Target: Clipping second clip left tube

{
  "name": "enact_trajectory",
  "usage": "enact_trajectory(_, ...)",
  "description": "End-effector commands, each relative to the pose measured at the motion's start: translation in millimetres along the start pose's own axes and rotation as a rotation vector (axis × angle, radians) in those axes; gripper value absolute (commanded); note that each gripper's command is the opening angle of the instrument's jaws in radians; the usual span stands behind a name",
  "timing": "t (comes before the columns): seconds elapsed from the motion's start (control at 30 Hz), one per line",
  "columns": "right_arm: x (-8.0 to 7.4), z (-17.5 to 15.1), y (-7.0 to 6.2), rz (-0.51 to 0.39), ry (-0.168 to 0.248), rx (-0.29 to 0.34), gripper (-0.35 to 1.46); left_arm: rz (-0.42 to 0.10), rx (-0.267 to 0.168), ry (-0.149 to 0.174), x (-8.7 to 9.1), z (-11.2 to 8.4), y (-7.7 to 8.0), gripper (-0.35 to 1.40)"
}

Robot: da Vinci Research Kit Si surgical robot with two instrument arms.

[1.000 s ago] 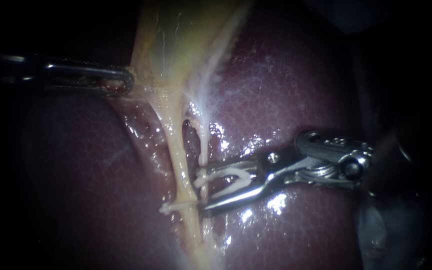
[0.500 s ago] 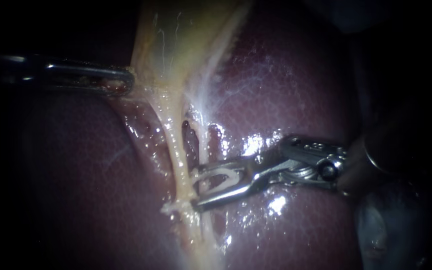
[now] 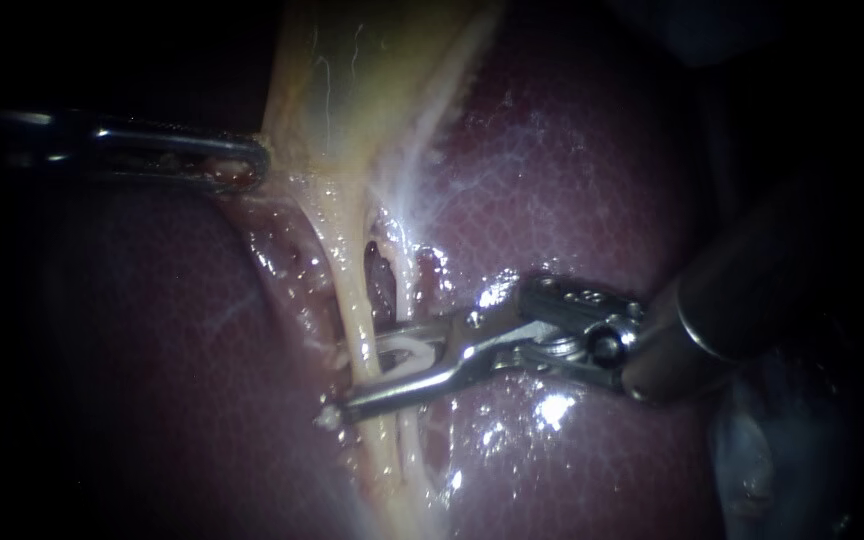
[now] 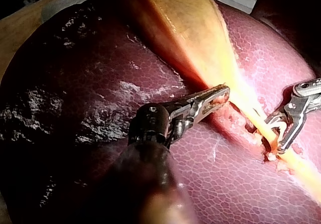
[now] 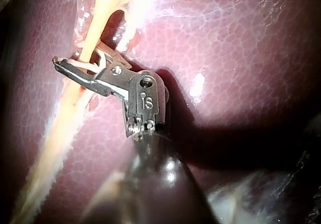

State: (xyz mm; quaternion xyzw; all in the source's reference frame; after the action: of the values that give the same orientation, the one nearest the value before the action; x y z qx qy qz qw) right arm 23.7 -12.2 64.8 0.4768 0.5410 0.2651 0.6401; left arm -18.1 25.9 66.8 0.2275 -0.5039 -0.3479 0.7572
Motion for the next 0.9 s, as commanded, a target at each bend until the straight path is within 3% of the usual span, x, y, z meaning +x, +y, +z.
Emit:
enact_trajectory(0.03,0.4,0.2,-0.5,0.0,0.005,0.008,0.49,0.0,0.0,0.0,0.0,0.0,0.0,-0.35)
enact_trajectory(0.23,2.4,0.6,-3.5,0.016,0.042,0.042,0.49,0.0,0.0,0.0,0.0,0.0,0.0,-0.35)
enact_trajectory(0.47,3.5,0.8,-6.3,0.022,0.041,0.057,0.48,0.0,0.0,0.0,0.0,0.0,0.0,-0.35)
enact_trajectory(0.67,3.4,0.8,-6.7,0.033,0.039,0.059,0.44,0.0,0.0,0.0,0.0,0.0,0.0,-0.35)
enact_trajectory(0.9,3.3,0.5,-6.8,0.039,0.038,0.06,0.27,0.0,0.0,0.0,0.0,0.0,0.0,-0.35)
